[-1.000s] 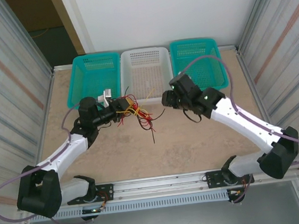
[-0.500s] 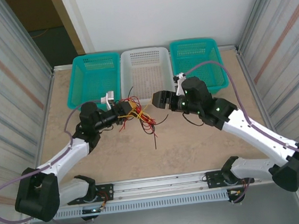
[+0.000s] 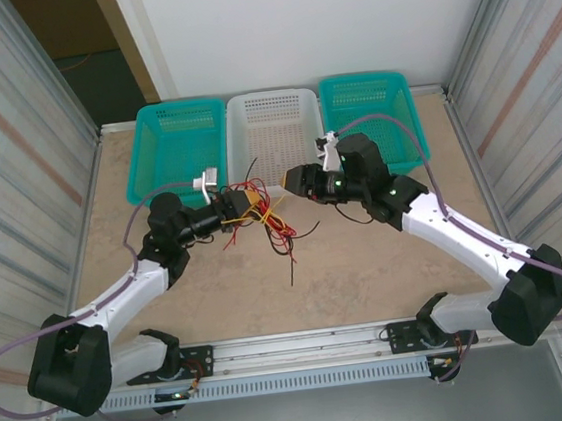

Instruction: Untangle the cables

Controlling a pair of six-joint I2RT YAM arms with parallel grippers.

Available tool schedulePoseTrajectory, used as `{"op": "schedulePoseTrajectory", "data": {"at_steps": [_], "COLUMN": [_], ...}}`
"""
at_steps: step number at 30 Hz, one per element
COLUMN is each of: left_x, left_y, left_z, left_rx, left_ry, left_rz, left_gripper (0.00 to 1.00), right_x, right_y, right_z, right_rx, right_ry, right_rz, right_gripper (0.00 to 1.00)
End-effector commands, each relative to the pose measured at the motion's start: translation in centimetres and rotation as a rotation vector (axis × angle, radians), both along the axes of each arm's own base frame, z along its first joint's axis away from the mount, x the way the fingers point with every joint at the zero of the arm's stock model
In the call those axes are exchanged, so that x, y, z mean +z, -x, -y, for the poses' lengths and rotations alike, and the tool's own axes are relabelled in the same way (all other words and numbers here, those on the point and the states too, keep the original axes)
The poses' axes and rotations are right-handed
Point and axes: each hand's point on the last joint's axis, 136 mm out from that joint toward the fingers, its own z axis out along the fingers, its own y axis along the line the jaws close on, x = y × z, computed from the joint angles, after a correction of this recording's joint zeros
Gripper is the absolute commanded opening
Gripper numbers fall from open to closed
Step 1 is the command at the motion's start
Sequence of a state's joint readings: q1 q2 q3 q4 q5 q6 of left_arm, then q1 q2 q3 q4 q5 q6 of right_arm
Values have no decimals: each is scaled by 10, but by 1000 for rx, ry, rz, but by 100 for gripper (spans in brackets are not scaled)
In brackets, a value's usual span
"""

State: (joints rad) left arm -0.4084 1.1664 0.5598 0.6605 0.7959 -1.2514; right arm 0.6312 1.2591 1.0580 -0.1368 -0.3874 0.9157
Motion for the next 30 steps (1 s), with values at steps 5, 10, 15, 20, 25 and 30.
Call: {"op": "schedulePoseTrajectory", "data": {"at_steps": [5,10,15,20,25,30], "left_x": [17,16,13,8,5,6], "left_y": [14,10,8,7,2,-1], "left_z": [1,3,5,6,8,9], "left_rx": [-49,-52,-56,-65,-64,-67], "left_ry": [15,16,9,-28,-39,-34], "left_rz": [98,103,101,102,106,103], "left_gripper": [0,0,0,0,0,0], "right_x": [9,4,2,3,4,2], "right_y": [-2,2,10,20,26,28], "right_z": [1,10,20,18,19,19], "right_rx": [-2,-17,-6,54,78,92], "right_ry": [-56,-47,-42,-40,-27,-19], "right_rz": [7,-1,6,-7,-9,-11], "right_gripper": [16,39,27,28,37,14]}}
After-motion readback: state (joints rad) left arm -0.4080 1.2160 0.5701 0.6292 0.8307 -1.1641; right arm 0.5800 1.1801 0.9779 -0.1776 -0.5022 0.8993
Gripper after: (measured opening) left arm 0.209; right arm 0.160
